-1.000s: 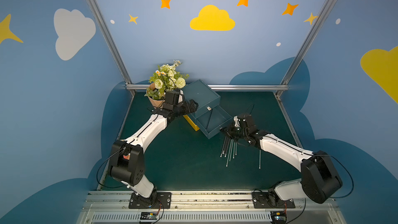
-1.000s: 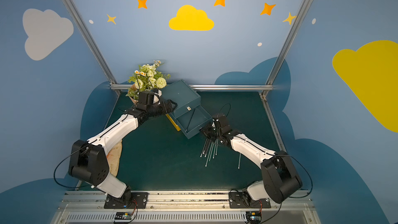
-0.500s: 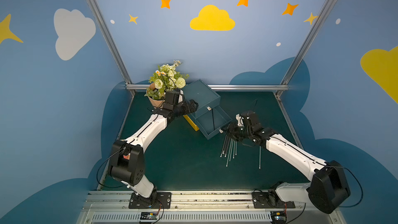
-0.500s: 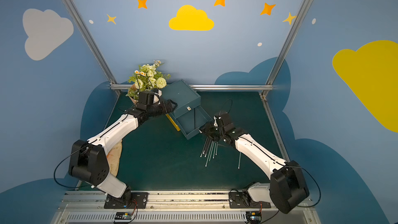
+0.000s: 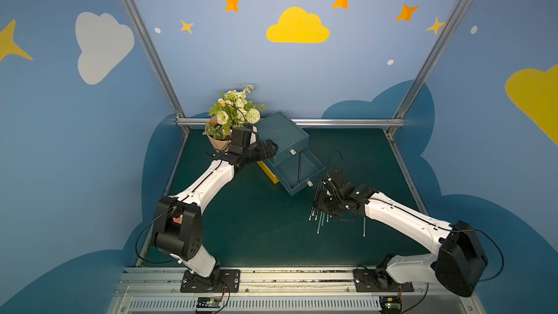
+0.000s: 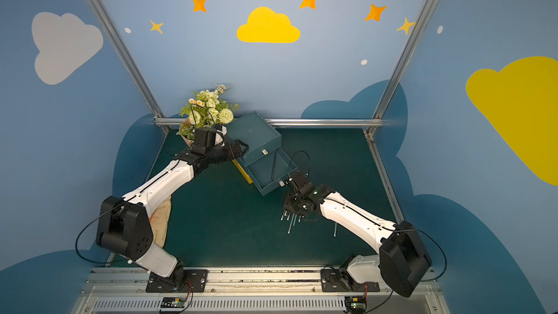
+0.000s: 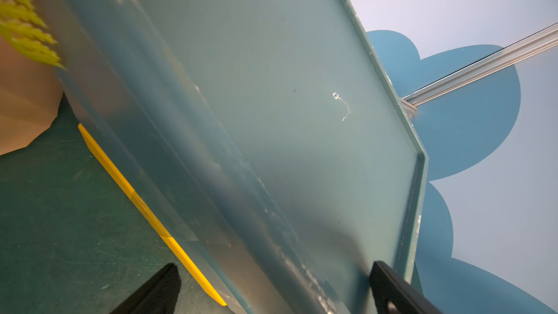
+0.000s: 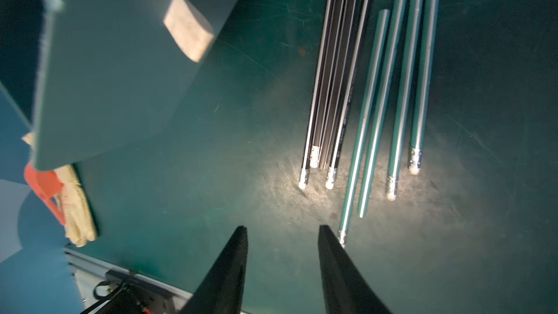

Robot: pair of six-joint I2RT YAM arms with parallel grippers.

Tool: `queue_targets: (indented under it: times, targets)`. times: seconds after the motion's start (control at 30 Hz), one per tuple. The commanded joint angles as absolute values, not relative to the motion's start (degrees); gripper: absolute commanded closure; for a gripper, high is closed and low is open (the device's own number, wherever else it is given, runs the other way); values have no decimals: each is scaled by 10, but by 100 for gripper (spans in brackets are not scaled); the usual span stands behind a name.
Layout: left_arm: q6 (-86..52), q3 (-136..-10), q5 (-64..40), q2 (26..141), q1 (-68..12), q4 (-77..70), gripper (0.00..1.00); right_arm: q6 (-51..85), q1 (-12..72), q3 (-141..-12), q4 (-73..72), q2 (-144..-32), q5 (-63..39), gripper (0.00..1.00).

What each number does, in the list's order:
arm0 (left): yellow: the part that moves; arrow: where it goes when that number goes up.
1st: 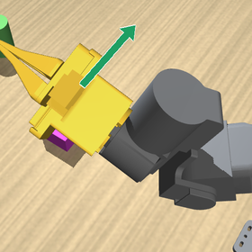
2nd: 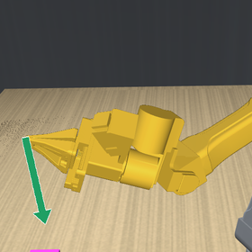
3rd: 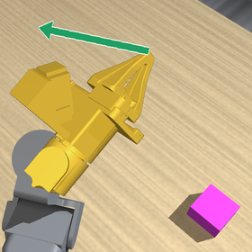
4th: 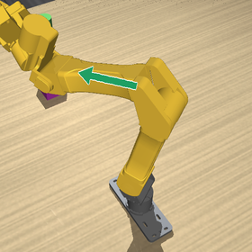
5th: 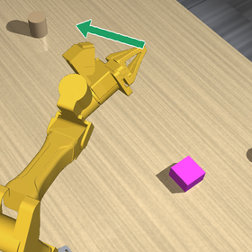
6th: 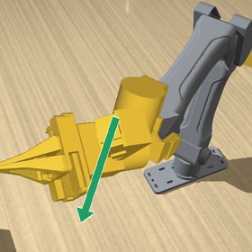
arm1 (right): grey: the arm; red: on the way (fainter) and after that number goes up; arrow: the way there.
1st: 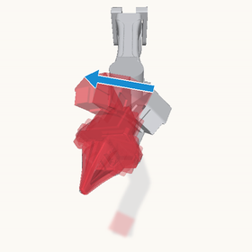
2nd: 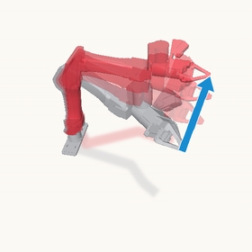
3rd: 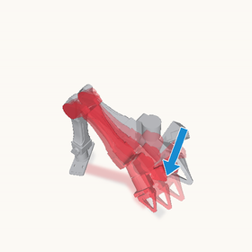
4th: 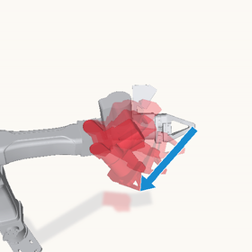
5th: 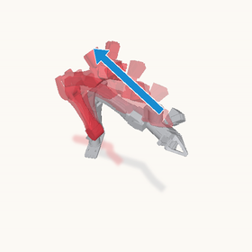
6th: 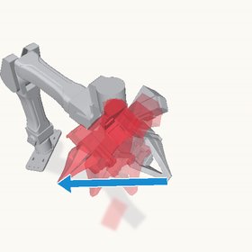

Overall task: Please place the pencils in the drawer according to their color
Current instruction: Pick up the pencil from the center of the board.

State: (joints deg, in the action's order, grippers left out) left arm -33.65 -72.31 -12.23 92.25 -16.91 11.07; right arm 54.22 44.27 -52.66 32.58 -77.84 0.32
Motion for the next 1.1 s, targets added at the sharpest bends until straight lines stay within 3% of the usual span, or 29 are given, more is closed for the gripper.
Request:
queue_targets:
  times: [0.0,0.53,1.07]
  targets:
    - [-320,-726,-119,931,-170,152,0,535,448,-523,328,-799,42,60]
    - [-319,-729,-116,934,-170,157,0,527,435,-553,328,-908,53,78]
    - [-318,-729,-116,936,-171,159,0,509,411,-576,324,-957,46,81]
